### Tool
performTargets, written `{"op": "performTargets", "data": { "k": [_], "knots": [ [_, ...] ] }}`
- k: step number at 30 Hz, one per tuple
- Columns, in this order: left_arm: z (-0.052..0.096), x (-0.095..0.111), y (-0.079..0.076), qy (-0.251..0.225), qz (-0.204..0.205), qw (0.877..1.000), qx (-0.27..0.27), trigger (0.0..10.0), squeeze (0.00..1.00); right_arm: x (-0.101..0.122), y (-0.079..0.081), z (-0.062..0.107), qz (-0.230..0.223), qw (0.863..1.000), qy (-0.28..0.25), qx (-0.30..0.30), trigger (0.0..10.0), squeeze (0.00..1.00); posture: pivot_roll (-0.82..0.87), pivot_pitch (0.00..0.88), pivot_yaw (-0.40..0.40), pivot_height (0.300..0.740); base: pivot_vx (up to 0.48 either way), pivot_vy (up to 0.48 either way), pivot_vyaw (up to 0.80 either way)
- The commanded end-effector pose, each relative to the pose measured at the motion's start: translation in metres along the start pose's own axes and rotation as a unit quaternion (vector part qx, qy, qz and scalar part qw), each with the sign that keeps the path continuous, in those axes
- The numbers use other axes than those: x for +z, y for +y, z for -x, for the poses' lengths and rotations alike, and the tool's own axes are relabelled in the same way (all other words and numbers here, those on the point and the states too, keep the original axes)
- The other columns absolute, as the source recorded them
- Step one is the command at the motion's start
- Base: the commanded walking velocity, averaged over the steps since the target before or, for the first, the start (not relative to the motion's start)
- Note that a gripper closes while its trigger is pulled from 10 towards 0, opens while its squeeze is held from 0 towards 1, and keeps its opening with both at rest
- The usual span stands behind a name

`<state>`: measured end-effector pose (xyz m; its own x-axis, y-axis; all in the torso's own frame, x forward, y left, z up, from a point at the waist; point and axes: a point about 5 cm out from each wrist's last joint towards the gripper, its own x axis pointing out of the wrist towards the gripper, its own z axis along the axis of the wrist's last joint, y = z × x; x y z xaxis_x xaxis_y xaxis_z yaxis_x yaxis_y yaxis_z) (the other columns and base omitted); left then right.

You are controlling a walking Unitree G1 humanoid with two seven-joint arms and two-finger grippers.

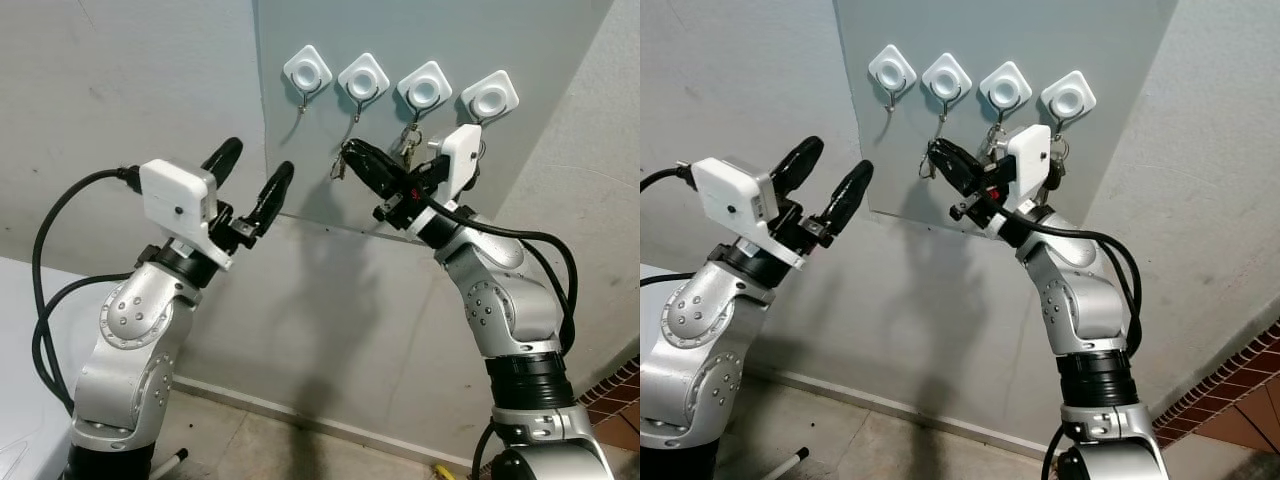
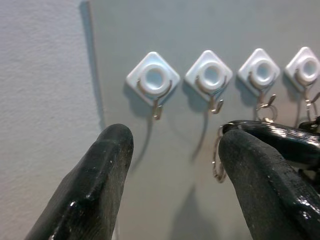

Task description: Hang keys on a hook

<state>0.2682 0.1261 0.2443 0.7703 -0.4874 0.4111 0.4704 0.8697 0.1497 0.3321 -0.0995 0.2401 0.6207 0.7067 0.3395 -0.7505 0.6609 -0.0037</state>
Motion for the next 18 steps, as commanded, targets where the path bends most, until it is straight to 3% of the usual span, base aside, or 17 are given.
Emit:
{"op": "performTargets", "data": {
  "k": [1,5,13,18],
  "knots": [
    [-0.003,0.006,-0.007,-0.007,-0.004,1.000,-0.012,10.0,0.00,0.018,0.001,-0.004,0.005,0.999,-0.031,0.003,10.0,0.00,-0.05,0.000,-0.050,0.732,0.000,0.000,0.00],
    [-0.003,0.005,-0.015,-0.004,-0.008,1.000,-0.028,10.0,0.00,0.023,0.003,-0.005,-0.012,0.999,-0.044,0.003,10.0,0.00,-0.05,0.000,-0.049,0.732,0.000,0.000,0.00],
    [-0.003,0.006,-0.017,-0.002,-0.004,1.000,-0.029,10.0,0.00,0.027,0.003,-0.005,-0.026,0.998,-0.055,-0.001,10.0,0.00,-0.05,0.000,-0.048,0.732,0.000,0.000,0.00],
    [-0.003,0.008,-0.014,-0.002,-0.006,1.000,-0.028,10.0,0.00,0.032,0.002,-0.010,-0.068,0.996,-0.065,-0.003,10.0,0.00,-0.05,0.000,-0.046,0.732,0.000,0.000,0.00]
  ]
}}
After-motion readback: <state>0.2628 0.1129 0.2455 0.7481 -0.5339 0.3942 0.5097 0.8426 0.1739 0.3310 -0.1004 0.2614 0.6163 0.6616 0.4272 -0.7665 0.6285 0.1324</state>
